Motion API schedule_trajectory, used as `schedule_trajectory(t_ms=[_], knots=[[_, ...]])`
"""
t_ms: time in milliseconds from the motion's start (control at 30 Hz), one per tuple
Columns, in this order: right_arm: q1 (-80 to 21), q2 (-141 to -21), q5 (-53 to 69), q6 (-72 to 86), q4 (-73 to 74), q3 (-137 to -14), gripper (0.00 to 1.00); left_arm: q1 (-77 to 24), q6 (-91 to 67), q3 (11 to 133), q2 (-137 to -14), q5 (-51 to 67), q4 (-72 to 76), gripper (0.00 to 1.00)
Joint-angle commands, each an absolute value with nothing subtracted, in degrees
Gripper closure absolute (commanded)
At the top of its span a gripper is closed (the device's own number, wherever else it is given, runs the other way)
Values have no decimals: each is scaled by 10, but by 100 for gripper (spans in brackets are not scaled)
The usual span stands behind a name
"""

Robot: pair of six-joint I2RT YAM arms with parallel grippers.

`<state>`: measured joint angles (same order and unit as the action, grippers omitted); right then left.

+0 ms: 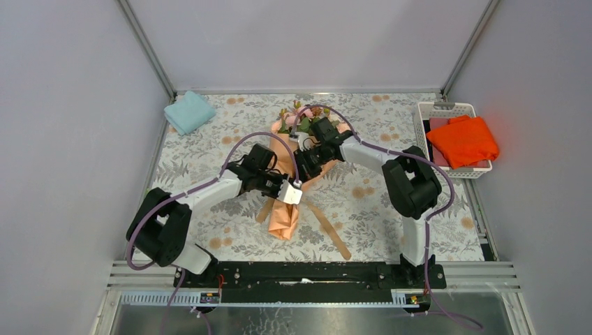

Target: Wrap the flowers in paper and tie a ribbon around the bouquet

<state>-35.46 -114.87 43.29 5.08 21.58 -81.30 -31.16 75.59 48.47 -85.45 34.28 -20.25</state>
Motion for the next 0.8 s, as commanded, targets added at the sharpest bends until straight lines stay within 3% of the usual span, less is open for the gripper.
schedule_trajectory(t_ms=[0,300,500,633,767], knots=[[-336,-1103,462,100,167,-799,100,-322,774,497,-840,358,-229,63],[-335,-1102,473,118,150,-788,100,-351,710,477,-869,259,-153,64],[-335,-1097,471,113,154,-790,100,-355,683,472,-879,193,-86,78],[-334,-1101,476,118,150,-792,100,-358,670,463,-870,173,-69,98],[-330,-1100,491,121,146,-794,98,-357,596,479,-854,180,-60,100]])
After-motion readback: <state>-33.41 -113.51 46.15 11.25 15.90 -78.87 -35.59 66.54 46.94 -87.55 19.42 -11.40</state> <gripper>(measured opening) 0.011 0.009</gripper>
